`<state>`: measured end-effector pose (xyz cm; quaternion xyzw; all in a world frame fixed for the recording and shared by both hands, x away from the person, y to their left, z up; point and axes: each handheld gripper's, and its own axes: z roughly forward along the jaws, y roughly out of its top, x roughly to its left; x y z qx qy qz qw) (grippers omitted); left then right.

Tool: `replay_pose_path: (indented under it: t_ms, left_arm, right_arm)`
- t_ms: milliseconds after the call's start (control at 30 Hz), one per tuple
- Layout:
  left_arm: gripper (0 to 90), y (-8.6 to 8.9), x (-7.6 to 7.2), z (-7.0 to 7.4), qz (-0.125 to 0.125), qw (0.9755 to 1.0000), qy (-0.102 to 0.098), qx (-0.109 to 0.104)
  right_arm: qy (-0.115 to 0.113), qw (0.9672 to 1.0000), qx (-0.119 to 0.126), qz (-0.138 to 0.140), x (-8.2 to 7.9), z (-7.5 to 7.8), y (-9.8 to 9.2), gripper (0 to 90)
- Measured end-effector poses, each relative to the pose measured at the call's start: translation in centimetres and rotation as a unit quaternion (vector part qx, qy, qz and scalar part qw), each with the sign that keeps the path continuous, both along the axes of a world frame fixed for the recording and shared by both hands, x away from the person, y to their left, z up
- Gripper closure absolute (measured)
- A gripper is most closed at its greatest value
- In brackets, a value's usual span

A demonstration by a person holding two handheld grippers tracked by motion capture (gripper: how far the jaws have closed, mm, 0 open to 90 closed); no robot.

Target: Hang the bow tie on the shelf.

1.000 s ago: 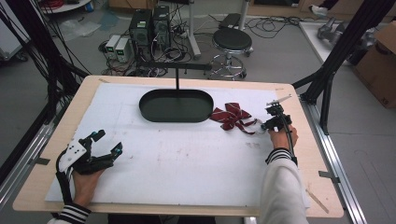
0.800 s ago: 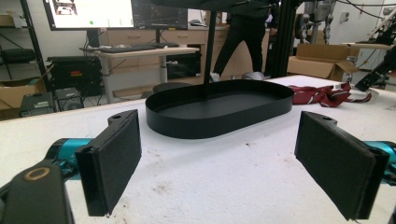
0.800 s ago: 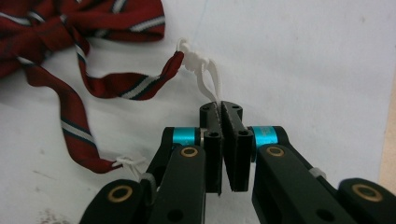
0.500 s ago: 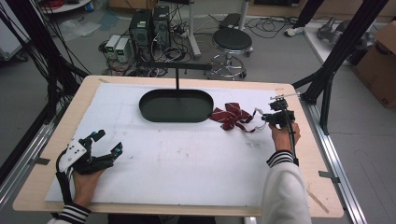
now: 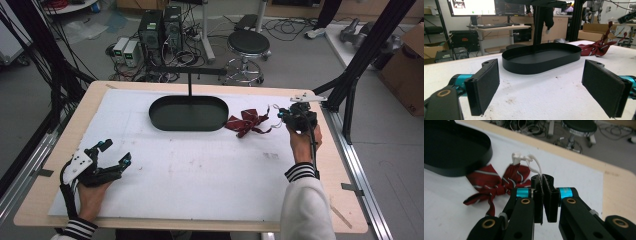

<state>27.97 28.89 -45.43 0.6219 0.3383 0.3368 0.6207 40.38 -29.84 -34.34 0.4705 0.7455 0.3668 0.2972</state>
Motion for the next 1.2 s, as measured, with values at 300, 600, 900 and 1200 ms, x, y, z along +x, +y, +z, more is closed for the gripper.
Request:
replay_pose_path:
  t_ms: [300, 600, 900, 1200]
  left_arm:
    - [14.9, 0.0, 0.0, 0.0, -0.001, 1.0000, 0.000, 0.000]
    - [14.9, 0.0, 0.0, 0.0, 0.000, 1.0000, 0.001, -0.001]
    - [14.9, 0.1, 0.0, 0.0, 0.000, 1.0000, 0.001, -0.001]
    - [14.9, 0.1, 0.0, 0.0, -0.001, 1.0000, 0.001, -0.002]
  right_arm:
    - [-0.056, 0.9976, 0.004, 0.040, -0.4, 3.4, 2.9, 87.2]
    - [-0.088, 0.9932, 0.016, 0.074, 0.0, 5.2, 6.3, 87.2]
    - [-0.109, 0.9872, 0.030, 0.112, 0.6, 7.3, 10.2, 87.2]
    - [-0.131, 0.9799, 0.046, 0.144, 1.1, 8.7, 13.4, 87.2]
